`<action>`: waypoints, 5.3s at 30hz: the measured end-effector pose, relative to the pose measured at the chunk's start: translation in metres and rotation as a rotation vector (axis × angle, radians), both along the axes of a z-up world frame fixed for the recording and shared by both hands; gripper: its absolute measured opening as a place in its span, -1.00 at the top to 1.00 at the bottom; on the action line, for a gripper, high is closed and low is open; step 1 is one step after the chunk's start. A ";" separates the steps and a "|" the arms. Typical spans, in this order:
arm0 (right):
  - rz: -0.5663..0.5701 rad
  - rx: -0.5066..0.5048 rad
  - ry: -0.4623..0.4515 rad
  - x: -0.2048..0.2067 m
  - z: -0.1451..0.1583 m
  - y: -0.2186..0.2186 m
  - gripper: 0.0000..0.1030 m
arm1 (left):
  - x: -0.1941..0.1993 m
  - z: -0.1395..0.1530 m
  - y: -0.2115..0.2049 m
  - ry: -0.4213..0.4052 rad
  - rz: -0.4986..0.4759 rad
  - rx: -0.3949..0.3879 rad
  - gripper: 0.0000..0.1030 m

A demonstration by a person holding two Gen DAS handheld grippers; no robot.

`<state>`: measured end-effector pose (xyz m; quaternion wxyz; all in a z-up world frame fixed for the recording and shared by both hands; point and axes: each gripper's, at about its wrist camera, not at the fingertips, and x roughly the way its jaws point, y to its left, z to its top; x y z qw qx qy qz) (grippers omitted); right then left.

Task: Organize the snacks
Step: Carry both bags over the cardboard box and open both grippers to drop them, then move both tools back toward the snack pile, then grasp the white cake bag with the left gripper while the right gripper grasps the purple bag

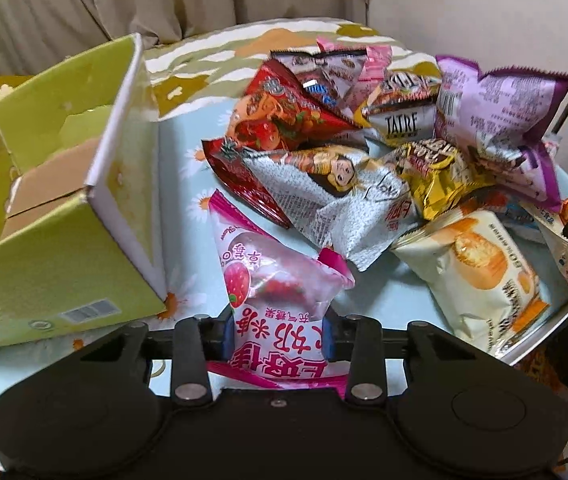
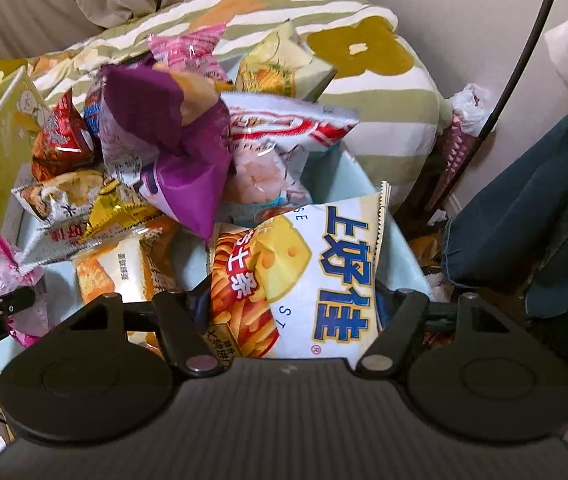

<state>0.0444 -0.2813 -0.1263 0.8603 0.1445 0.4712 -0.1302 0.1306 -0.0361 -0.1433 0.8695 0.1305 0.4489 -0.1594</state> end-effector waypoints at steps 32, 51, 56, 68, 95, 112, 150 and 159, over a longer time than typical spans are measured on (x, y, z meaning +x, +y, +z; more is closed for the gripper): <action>0.470 -0.003 -0.246 0.066 0.109 0.119 -0.67 | 0.015 0.134 0.072 -0.270 0.271 -0.114 0.18; 0.462 0.082 -0.276 0.246 0.133 0.279 -0.67 | 0.189 0.123 0.200 -0.164 0.289 -0.091 0.17; 0.423 0.054 -0.238 0.273 0.121 0.303 -0.67 | 0.228 0.095 0.211 -0.089 0.257 -0.098 0.17; 0.403 0.015 -0.181 0.305 0.098 0.319 -0.69 | 0.229 0.085 0.227 -0.108 0.239 -0.096 -1.00; 0.578 0.044 -0.151 0.360 0.067 0.353 -1.00 | 0.198 0.102 0.252 -0.156 0.418 -0.069 -1.00; 0.470 0.021 -0.230 0.292 0.116 0.322 -1.00 | 0.160 0.135 0.245 -0.216 0.361 -0.117 -1.00; 0.299 -0.077 -0.215 0.065 0.095 0.059 -1.00 | -0.006 0.069 -0.020 0.030 0.107 -0.199 -1.00; 0.340 -0.053 -0.208 0.070 0.069 0.049 -1.00 | -0.012 0.020 -0.074 0.095 0.036 -0.181 -1.00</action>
